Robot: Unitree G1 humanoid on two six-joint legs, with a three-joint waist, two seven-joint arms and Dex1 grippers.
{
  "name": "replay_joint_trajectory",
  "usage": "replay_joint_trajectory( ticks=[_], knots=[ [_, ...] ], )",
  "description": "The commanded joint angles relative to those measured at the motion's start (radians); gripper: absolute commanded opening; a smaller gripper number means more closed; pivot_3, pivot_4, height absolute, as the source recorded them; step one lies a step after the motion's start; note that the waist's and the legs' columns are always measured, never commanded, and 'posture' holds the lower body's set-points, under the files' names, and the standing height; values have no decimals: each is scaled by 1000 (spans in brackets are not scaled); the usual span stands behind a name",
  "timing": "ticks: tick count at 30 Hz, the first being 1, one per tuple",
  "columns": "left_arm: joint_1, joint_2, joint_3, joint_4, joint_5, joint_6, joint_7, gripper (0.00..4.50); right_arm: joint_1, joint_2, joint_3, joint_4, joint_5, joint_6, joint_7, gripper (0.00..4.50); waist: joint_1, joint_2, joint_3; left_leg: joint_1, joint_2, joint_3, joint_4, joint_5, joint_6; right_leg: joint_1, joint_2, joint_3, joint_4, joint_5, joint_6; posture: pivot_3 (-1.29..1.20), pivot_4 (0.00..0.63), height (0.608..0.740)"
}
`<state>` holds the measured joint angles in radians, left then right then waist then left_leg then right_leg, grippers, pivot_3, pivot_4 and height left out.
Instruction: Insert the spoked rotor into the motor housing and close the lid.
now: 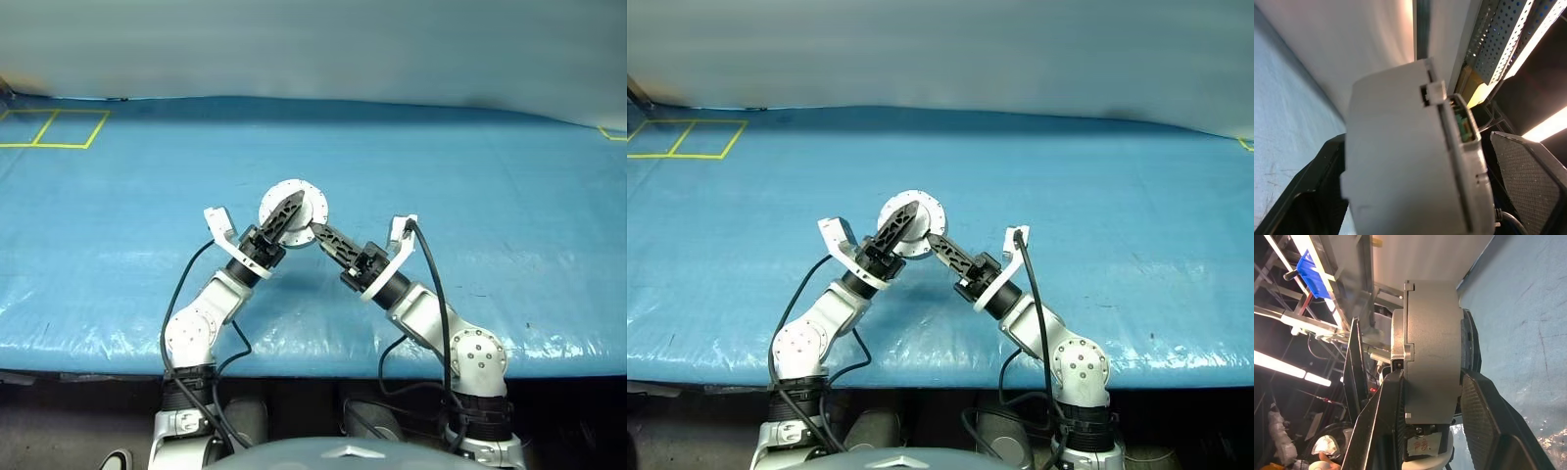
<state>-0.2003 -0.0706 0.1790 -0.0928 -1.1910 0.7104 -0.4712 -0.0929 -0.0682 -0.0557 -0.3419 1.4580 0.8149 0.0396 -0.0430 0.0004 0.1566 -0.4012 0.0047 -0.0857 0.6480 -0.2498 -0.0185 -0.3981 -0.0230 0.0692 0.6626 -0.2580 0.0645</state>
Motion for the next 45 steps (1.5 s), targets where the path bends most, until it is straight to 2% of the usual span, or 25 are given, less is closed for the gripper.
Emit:
replay_joint_trajectory(
  ticks=[1, 4, 8, 18, 21, 29, 38, 45],
  knots=[
    [34, -23, -28, -60, -16, 9, 14, 4477, -15, 12, -1, -41, 22, -24, 14, 1283, -1, 0, 0, 0, 0, 0, 0, 0, 0, 0, 0, 0, 0, 0, 0, 0, 150, 740],
    [54, -10, -41, -63, 0, 7, 21, 3897, -18, 14, 1, -36, 18, -26, 13, 1283, 0, 0, 0, 0, 0, 0, 0, 0, 0, 0, 0, 0, 0, 0, 0, 0, 150, 740],
    [65, 6, -45, -52, 22, 0, 48, 2681, -21, 12, -1, -35, 12, -28, 14, 1283, 1, 0, 0, 0, 0, 0, 0, 0, 0, 0, 0, 0, 0, 0, 0, 0, 150, 740],
    [38, 9, -39, -38, 34, -35, 44, 2641, -21, 12, -1, -36, -3, -40, 7, 1283, 1, 0, 0, 0, 0, 0, 0, 0, 0, 0, 0, 0, 0, 0, 0, 0, 150, 740],
    [34, 2, -37, -46, -4, -30, -6, 2641, -19, 22, 0, -36, -25, -58, -22, 1283, 0, 0, 0, 0, 0, 0, 0, 0, 0, 0, 0, 0, 0, 0, 0, 0, 150, 740],
    [13, 7, -70, -27, 43, -25, 48, 2641, -20, 48, 11, -26, -53, -72, -48, 1283, 4, 0, 0, 0, 0, 0, 0, 0, 0, 0, 0, 0, 0, 0, 0, 0, 150, 740],
    [-4, 9, -60, -11, 83, -42, 38, 2404, -22, 48, 18, -29, -55, -62, -38, 4273, 2, 0, 0, 0, 0, 0, 0, 0, 0, 0, 0, 0, 0, 0, 0, 0, 150, 740],
    [-28, 3, -30, 2, 106, -77, 47, 2404, -23, 39, 22, -36, -75, -73, -34, 4309, 3, 0, 0, 0, 0, 0, 0, 0, 0, 0, 0, 0, 0, 0, 0, 0, 150, 740]
  ],
)
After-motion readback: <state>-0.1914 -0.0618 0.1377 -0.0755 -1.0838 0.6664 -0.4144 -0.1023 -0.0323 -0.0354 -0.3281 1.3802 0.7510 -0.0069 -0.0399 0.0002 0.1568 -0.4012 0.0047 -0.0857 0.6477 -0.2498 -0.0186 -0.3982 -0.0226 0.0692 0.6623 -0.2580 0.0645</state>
